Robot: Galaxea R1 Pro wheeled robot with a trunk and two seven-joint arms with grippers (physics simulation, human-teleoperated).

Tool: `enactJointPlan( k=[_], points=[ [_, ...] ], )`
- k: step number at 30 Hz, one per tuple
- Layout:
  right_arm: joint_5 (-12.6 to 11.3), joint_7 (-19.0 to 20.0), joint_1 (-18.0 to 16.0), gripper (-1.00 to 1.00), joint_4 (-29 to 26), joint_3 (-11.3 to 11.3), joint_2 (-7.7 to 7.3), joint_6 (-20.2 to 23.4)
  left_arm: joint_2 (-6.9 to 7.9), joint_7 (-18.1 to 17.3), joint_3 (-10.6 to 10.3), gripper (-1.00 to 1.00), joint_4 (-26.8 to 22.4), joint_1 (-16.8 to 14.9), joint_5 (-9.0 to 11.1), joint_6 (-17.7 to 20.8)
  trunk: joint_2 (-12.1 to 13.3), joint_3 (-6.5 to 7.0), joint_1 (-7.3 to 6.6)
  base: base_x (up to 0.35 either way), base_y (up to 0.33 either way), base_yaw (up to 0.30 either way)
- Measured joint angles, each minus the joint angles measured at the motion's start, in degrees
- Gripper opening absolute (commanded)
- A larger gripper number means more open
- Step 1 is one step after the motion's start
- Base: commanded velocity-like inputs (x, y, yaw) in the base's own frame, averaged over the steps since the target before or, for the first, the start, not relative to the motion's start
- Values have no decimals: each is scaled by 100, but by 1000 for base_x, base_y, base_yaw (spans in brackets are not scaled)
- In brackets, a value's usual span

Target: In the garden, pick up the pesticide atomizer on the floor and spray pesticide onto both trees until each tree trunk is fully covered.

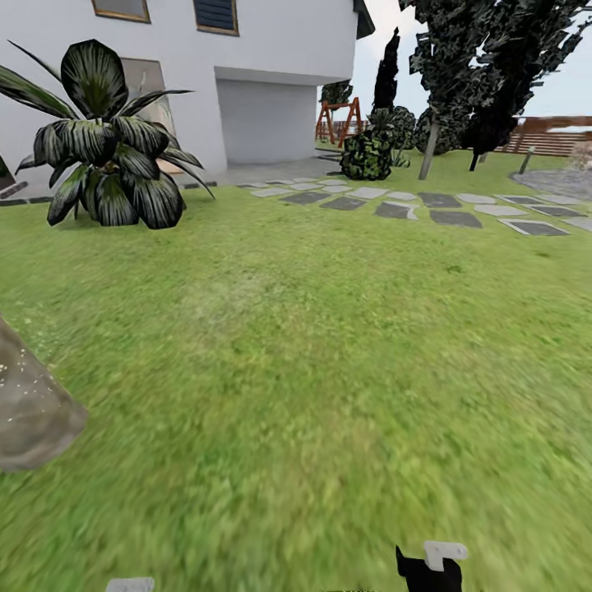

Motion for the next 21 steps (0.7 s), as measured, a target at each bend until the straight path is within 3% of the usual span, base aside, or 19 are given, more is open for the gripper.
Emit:
enactJointPlan(
  k=[9, 21],
  points=[
    [0, 0, 0, 100, 0, 0, 0, -1, 1, 22, 1, -100, -3, 13, 0, -34, 0, 0, 1, -21, -266, -300],
    [0, 0, 0, 100, 0, 0, 0, -1, 3, 23, 0, -100, 6, 16, -8, -32, 0, -8, 1, -110, -269, -300]
  ],
)
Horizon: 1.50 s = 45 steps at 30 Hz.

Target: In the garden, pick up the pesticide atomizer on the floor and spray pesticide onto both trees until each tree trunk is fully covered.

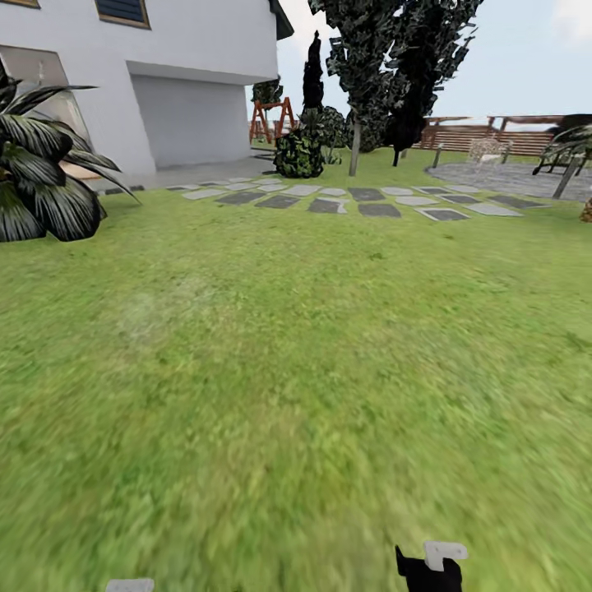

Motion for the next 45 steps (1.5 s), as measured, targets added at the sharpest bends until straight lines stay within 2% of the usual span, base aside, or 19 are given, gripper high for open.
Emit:
enactJointPlan(
  k=[25, 45],
  points=[
    [0, 0, 0, 100, 0, 0, 0, 0, -2, 5, 0, -100, 0, 0, 0, 2, 0, -17, 0, -122, -269, -300],
    [0, 0, 0, 100, 0, 0, 0, 0, 20, 8, 19, -100, 0, 0, 2, 6, 0, -17, -1, -6, -272, -300]
  ],
)
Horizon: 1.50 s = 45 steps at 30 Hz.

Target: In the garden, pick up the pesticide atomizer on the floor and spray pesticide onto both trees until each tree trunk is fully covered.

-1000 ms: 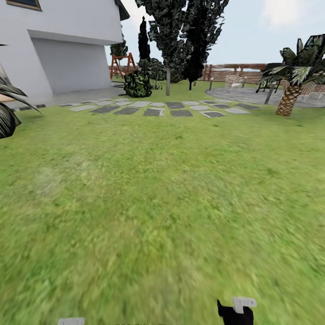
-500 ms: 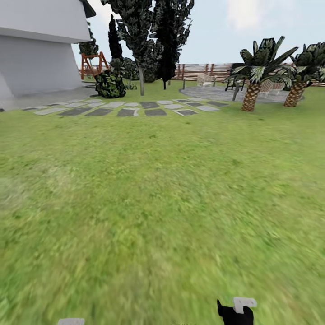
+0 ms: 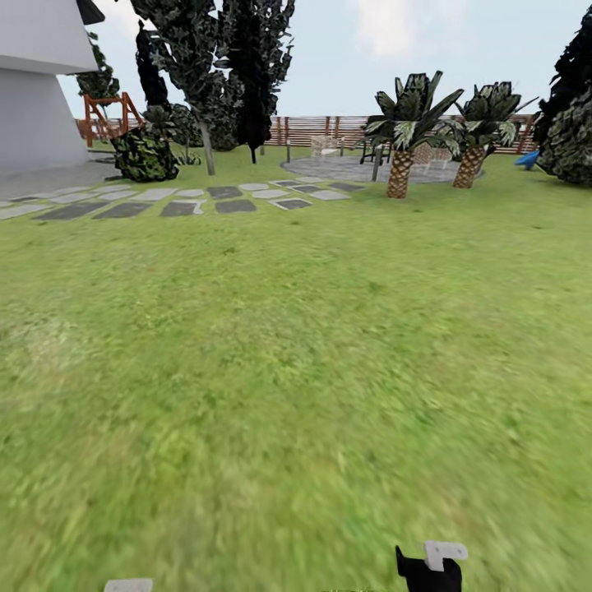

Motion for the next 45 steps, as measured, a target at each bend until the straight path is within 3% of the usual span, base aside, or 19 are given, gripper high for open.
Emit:
enactJointPlan(
  k=[24, 45],
  points=[
    [0, 0, 0, 100, 3, 0, 0, 0, 26, 0, 0, -100, 0, 0, 12, 4, 0, 0, -1, 9, -273, -300],
    [0, 0, 0, 100, 1, 0, 0, -1, 35, 0, 1, -100, 0, 0, 6, 8, 0, 0, -2, 149, -252, -300]
  ],
)
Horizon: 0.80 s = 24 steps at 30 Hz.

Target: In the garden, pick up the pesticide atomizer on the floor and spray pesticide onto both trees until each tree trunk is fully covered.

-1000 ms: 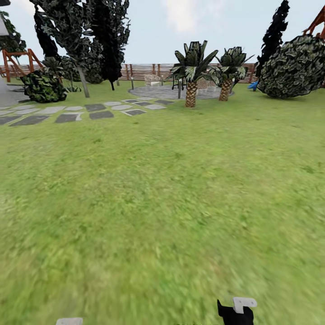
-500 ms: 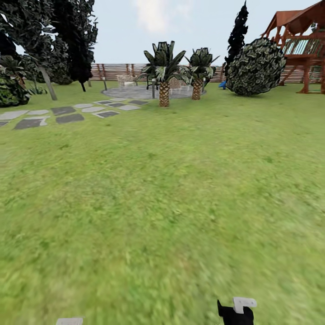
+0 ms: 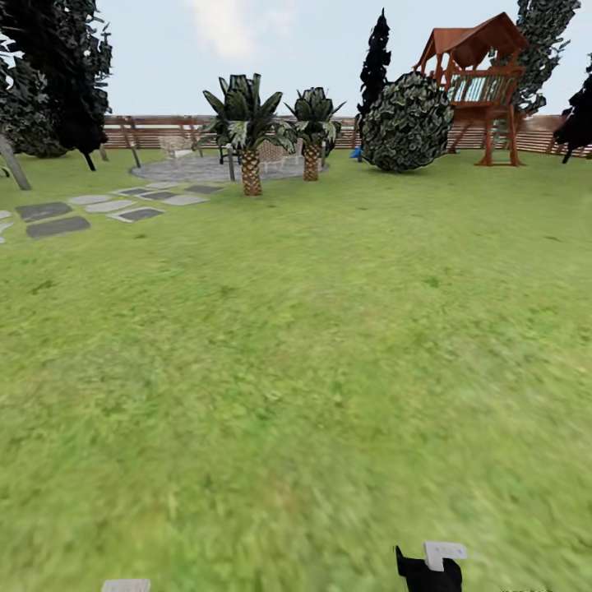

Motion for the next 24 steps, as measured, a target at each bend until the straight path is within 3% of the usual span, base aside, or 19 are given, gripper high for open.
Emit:
enactJointPlan(
  k=[24],
  points=[
    [0, 0, 0, 100, -2, -1, 0, 0, 0, 0, 0, -100, 0, 0, 8, -8, 0, 0, 0, 207, -228, -300]
  ],
)
